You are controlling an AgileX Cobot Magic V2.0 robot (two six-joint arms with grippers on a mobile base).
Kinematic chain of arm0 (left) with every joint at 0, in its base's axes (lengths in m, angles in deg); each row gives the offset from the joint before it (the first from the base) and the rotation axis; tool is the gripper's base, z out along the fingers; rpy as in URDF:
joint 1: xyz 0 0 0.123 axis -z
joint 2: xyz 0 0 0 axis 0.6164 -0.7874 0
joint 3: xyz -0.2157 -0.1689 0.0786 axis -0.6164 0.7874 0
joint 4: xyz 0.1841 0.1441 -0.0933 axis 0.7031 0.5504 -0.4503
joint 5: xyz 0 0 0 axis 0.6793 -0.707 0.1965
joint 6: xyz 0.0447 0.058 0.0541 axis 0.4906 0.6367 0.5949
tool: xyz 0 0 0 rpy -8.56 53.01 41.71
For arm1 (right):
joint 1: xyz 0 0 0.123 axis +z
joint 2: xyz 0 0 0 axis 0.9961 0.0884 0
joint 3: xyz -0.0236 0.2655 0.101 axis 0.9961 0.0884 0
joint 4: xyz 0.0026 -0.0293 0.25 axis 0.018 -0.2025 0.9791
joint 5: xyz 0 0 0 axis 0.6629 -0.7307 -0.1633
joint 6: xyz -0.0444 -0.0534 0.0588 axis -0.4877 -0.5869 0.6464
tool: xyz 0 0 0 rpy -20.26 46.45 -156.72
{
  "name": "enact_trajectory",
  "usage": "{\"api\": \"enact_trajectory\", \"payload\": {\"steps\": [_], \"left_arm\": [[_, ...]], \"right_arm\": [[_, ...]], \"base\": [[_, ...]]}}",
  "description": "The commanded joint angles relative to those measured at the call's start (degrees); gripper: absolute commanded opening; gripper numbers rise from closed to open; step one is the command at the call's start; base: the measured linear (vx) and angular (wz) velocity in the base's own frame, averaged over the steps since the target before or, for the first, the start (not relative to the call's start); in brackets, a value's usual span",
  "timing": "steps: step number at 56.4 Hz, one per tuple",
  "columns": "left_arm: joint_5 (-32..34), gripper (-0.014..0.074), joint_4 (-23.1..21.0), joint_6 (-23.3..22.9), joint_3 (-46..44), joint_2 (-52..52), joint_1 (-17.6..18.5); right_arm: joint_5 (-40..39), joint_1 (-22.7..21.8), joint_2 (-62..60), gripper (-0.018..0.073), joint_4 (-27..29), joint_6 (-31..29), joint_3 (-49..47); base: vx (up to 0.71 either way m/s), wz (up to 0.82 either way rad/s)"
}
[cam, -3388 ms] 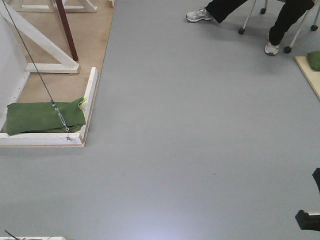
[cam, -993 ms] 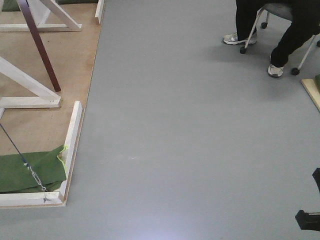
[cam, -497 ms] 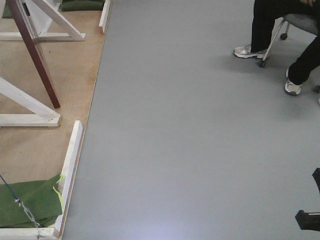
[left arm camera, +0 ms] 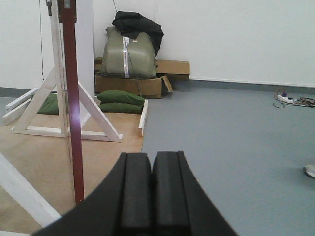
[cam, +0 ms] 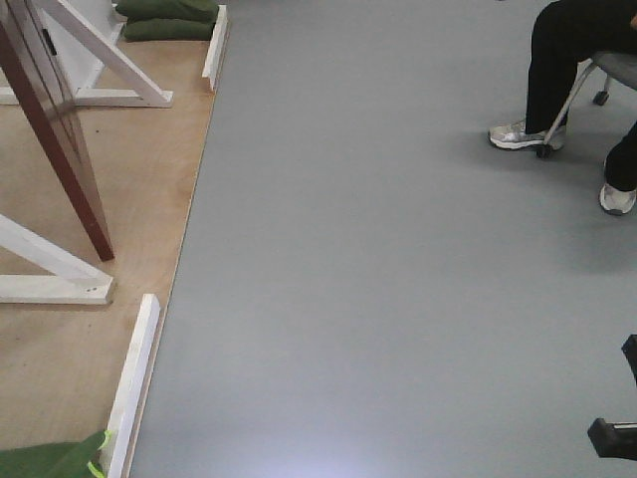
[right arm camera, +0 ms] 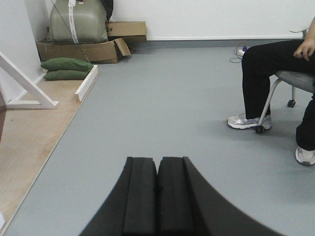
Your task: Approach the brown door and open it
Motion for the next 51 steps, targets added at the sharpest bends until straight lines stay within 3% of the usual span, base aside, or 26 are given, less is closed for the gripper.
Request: {"api": "enact_trajectory", "payload": {"steps": [1, 51], "left_arm": [[4.25, -0.0003, 0.07, -0.31, -0.94, 0.81, 0.56], [4.25, -0.0003, 0.07, -0.31, -0.94, 0.81, 0.56]], "right_arm": [[-4.71, -0.08, -0.56, 0.0000, -0.04, -0.32, 0.28], [-4.71, -0.08, -0.56, 0.0000, -0.04, -0.32, 0.28]], "base": [[0.40, -0.03], [0.37, -0.03]]}}
